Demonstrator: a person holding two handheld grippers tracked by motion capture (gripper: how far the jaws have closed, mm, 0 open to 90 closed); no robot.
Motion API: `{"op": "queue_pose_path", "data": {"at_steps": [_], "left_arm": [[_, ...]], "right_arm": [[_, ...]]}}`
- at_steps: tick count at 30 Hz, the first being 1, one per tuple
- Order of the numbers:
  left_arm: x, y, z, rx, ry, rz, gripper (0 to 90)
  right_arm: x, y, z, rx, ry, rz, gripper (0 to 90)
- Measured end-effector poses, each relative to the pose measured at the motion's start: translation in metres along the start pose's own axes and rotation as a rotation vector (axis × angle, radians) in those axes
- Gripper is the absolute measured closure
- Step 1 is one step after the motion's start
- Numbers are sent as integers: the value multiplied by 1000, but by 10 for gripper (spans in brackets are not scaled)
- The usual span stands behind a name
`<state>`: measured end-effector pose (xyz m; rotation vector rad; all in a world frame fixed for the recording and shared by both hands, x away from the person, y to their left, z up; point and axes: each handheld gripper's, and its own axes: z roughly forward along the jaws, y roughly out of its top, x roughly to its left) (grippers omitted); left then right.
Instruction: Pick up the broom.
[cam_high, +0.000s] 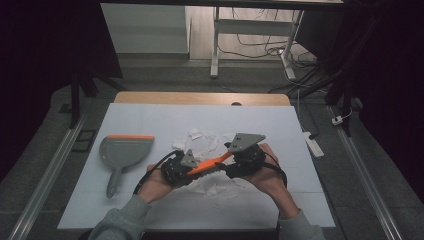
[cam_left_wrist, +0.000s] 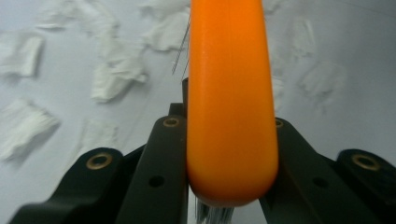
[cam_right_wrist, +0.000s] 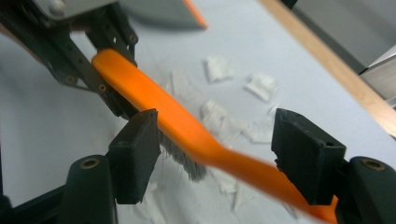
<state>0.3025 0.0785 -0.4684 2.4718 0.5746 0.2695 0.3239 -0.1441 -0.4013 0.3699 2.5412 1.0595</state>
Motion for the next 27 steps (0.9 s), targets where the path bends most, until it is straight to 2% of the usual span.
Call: {"op": "queue_pose_path", "data": {"at_steps": [2,7,10,13,17,19,23,25,27], "left_arm": [[-4,2,2,20,7,21,802],[-9,4,6,35,3,48,802],[-11,5,6,43,-8,68,802],[-12,6,4,43,-18,85,802],[-15,7,3,39,-34,105,801],[-15,7,4,43,-37,119,801],[-11,5,4,34,-58,126,792],[-9,3,2,17,-50,131,774],[-6,1,-1,-14,-21,127,742]], "right_arm": [[4,0,6,39,17,-17,320],[10,-2,22,130,89,-65,354],[11,-5,29,174,133,-81,406],[12,-7,33,224,152,-93,442],[13,-9,38,253,170,-135,524],[15,-10,39,268,190,-133,554],[17,-10,39,283,210,-157,603],[19,-11,39,292,215,-185,636],[19,-11,39,291,213,-186,654]]}}
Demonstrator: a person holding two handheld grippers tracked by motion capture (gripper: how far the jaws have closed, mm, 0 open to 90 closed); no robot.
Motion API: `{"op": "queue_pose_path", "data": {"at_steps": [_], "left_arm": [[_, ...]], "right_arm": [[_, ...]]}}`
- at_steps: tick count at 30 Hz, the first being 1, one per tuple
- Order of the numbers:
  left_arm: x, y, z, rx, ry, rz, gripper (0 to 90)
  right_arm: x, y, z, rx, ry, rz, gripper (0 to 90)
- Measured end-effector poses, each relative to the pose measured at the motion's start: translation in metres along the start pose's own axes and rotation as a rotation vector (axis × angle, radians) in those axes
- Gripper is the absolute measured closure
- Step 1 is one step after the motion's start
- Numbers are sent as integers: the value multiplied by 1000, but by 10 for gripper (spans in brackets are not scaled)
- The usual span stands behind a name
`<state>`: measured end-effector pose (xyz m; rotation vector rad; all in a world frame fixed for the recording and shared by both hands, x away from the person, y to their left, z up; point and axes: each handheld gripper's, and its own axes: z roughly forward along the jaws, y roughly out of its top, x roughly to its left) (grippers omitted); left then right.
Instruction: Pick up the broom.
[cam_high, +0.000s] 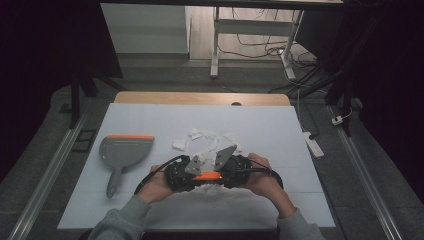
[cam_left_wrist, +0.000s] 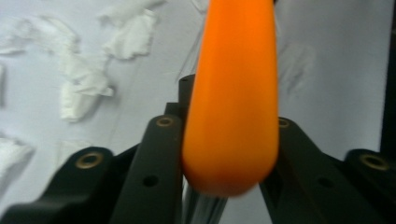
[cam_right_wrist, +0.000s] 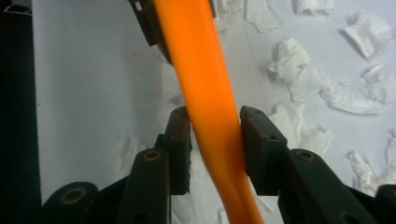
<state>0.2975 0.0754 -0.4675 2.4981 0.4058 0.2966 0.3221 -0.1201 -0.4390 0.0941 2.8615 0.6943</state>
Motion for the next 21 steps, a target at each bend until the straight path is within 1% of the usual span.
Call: {"op": "queue_pose_path", "data": {"at_steps": [1,2,3,5,8,10,11,13,15,17,21], "left_arm": [[1,-2,-2,-23,29,-16,697],[2,-3,-5,-49,54,-36,637],[4,-5,-7,-70,49,-57,587],[7,-7,-13,-105,53,-86,509],[7,-11,-20,-142,100,-109,390],[9,-15,-26,-166,129,-137,323],[9,-18,-30,-179,141,-151,306],[11,-25,-37,-209,162,-194,278],[13,-32,-43,-235,179,-242,270],[14,-39,-48,-234,195,-274,264],[15,-56,-55,-224,217,-317,257]], "right_arm": [[0,0,0,-3,-8,0,670],[-1,0,0,-8,-1,-3,693],[-2,0,0,-24,13,2,700],[-2,0,-3,-48,5,18,703],[-4,-1,-7,-87,-9,34,704],[-6,-3,-11,-102,-5,48,704],[-8,-5,-12,-105,-14,57,704],[-11,-9,-14,-116,-25,80,705],[-15,-12,-16,-134,-36,103,705],[-19,-16,-18,-146,-40,125,705],[-24,-22,-22,-164,-63,162,704]]}}
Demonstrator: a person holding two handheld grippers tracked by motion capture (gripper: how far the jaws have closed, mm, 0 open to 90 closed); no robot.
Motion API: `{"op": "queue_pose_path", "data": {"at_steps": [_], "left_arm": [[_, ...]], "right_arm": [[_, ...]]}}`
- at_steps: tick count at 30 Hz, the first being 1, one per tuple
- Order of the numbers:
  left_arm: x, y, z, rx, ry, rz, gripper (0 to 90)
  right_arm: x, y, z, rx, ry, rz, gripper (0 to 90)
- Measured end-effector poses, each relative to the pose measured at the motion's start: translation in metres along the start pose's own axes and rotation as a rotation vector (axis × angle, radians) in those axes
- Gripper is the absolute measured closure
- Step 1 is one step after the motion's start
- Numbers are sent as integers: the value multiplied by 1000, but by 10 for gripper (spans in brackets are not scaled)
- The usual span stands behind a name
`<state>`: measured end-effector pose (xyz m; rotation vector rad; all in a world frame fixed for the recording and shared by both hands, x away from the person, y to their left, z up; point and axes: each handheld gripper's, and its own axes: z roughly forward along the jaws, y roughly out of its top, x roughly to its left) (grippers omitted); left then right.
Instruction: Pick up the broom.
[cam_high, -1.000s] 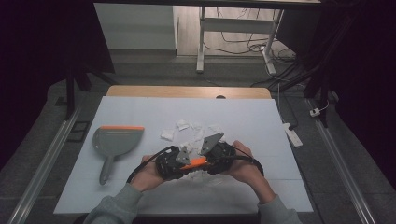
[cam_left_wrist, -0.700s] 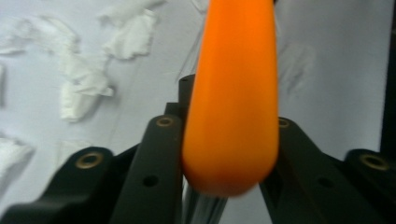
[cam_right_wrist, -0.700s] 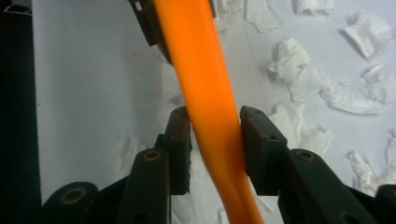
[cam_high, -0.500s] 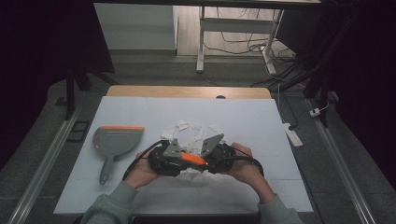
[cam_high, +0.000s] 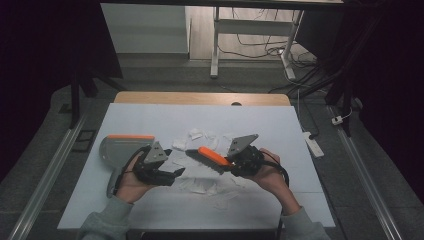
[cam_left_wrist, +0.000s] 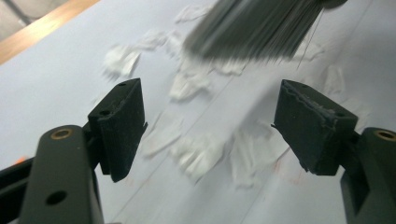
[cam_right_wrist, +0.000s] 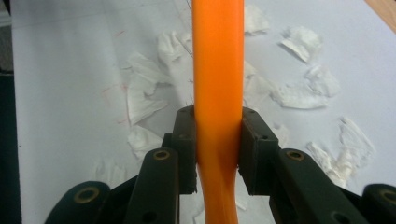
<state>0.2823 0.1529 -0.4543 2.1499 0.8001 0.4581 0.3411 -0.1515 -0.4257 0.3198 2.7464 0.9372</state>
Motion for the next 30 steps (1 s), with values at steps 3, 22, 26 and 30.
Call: {"op": "queue_pose_path", "data": {"at_steps": [3,22,26,30], "left_arm": [[7,-11,-5,15,18,-21,257],[33,-73,-27,96,100,-143,253],[39,-78,-29,82,92,-178,247],[43,-81,-29,78,86,-197,252]], "right_arm": [[-7,-5,-3,-28,-16,39,704],[-36,-30,-31,-107,-170,238,704],[-43,-37,-34,-116,-192,274,704],[-49,-42,-35,-111,-213,294,704]]}}
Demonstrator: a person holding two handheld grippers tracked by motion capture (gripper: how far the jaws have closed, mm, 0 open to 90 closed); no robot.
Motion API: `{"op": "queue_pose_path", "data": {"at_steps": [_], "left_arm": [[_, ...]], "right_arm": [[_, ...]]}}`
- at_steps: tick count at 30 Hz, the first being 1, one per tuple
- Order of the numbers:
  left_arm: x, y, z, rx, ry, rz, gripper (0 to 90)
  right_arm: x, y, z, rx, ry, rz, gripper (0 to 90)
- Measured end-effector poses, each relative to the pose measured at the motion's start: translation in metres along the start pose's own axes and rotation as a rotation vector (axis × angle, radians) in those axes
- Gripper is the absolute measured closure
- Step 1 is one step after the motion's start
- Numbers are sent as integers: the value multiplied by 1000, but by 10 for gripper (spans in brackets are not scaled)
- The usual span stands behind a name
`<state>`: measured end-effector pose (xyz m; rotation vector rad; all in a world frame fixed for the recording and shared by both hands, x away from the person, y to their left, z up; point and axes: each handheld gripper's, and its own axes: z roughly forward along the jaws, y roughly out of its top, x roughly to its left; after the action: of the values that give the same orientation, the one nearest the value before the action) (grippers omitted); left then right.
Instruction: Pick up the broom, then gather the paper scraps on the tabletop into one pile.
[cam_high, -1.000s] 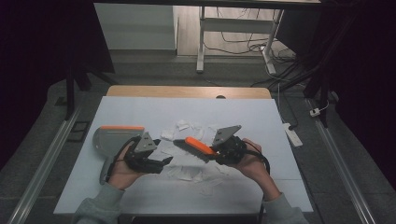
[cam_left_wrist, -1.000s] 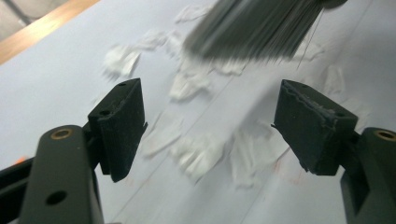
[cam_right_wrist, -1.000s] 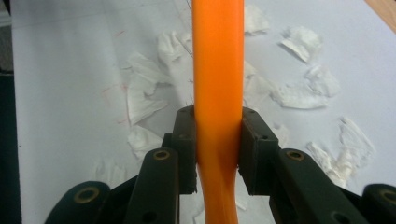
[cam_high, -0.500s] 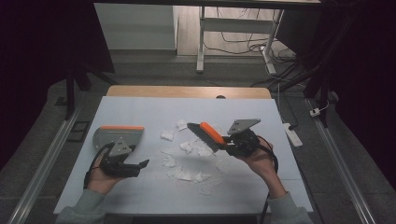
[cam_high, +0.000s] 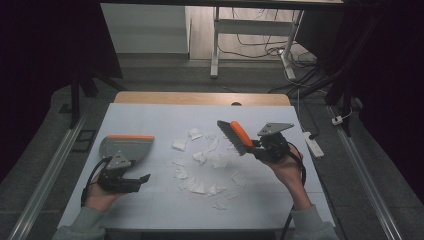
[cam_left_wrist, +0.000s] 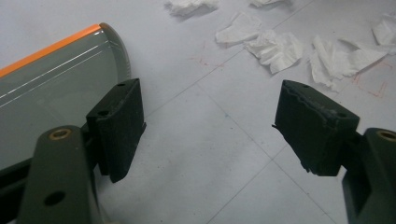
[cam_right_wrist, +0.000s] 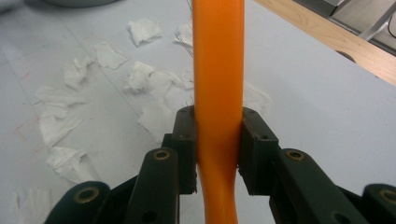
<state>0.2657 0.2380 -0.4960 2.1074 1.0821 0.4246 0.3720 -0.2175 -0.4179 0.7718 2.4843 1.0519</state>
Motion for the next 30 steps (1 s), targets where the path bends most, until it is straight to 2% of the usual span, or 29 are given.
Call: {"op": "queue_pose_path", "data": {"at_steps": [10,15,21,26,30], "left_arm": [[0,0,2,-1,2,-4,247],[1,0,1,-8,-1,-11,244],[3,0,2,-17,-9,-18,242],[4,0,4,-10,-13,-15,242],[5,0,5,-13,-16,-20,243]], "right_arm": [[-8,-3,-2,4,-37,29,704],[-18,2,3,43,-70,55,704],[-41,19,22,168,-94,69,704],[-53,28,48,285,-114,64,704],[-62,32,68,356,-133,68,704]]}}
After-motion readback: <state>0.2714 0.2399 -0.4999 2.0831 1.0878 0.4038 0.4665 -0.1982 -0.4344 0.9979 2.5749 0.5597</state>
